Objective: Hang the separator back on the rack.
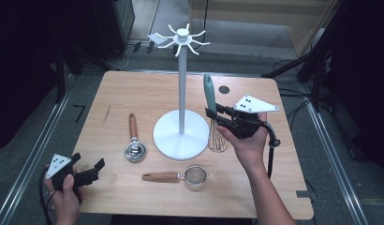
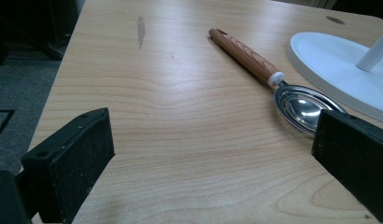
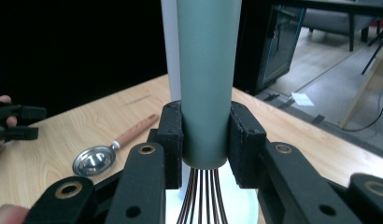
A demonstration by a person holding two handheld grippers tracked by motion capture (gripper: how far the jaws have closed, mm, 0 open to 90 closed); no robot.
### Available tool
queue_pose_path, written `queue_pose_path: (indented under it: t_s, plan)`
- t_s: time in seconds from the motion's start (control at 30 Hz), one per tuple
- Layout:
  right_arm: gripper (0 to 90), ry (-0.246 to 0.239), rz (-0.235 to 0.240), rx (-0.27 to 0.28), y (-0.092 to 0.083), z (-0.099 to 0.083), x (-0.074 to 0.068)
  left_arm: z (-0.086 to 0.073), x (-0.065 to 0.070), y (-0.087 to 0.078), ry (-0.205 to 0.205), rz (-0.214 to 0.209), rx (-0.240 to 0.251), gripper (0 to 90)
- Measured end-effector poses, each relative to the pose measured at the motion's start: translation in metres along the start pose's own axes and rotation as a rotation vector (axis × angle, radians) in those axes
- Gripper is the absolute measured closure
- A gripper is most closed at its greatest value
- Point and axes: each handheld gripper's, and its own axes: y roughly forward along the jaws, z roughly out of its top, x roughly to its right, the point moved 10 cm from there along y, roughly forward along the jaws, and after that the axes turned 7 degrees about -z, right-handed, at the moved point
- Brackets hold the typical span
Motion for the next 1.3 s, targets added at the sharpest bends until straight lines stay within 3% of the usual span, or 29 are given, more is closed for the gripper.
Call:
queue_pose_path:
  t_s: [0.5, 0.97, 1.3]
  plan:
    - [71.1, 0.002, 0.048, 0.110, -0.010, 0.037, -0.019, 0.000, 0.000, 0.000, -0.001, -0.001, 0.000, 0.0]
    - [71.1, 0.005, 0.073, 0.163, -0.015, 0.062, -0.026, 0.000, 0.000, 0.000, -0.002, -0.001, -0.001, 0.0]
    - [71.1, 0.004, 0.080, 0.165, -0.012, 0.072, -0.028, 0.000, 0.000, 0.000, -0.004, -0.003, 0.000, 0.0]
